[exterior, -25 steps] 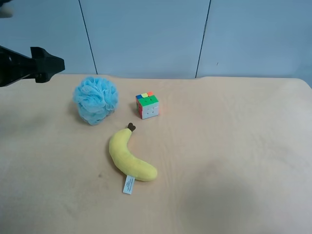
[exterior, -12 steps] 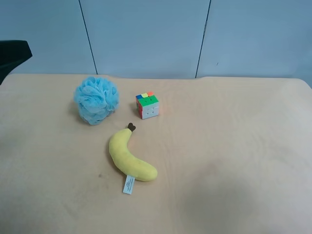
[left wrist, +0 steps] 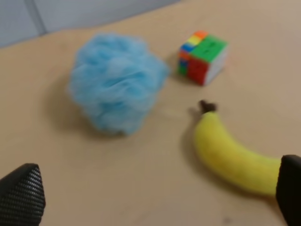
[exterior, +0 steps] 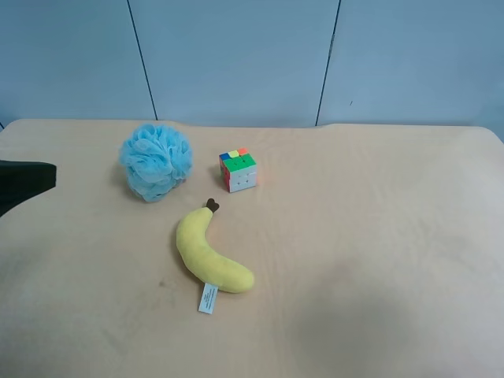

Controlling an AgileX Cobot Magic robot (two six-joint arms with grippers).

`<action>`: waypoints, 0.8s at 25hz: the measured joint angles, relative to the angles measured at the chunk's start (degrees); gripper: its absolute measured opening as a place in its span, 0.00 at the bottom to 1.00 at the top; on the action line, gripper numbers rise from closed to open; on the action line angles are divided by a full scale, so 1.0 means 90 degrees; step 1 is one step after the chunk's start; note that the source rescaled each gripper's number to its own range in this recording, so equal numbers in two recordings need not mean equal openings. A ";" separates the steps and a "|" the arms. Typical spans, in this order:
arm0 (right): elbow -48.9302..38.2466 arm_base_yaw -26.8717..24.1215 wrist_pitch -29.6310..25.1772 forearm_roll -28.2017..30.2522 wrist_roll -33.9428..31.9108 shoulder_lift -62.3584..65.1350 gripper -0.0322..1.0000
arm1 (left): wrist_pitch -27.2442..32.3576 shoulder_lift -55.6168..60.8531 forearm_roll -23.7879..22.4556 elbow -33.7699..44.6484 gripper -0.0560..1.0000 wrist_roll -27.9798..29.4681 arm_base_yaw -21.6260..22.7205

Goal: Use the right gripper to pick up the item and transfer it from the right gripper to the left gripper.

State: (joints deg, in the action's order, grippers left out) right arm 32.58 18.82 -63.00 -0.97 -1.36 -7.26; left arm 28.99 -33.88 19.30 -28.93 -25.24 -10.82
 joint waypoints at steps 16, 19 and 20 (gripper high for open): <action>0.0000 0.0000 0.0000 0.0000 0.0000 0.0000 1.00 | 0.3851 0.2871 -0.2597 -0.0994 1.00 0.2877 0.0000; 0.0000 0.0000 0.0000 0.0000 0.0000 0.0000 1.00 | 0.4140 0.3333 -0.2611 -0.0888 1.00 0.3042 0.0000; 0.0000 0.0000 0.0000 0.0000 0.0000 0.0000 1.00 | 0.4185 0.3448 -0.2611 -0.0789 1.00 0.3075 0.0000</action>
State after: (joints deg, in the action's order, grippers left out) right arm 32.58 18.82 -63.00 -0.97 -1.36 -7.26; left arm 66.66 -2.85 -4.19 -36.03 2.43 -10.82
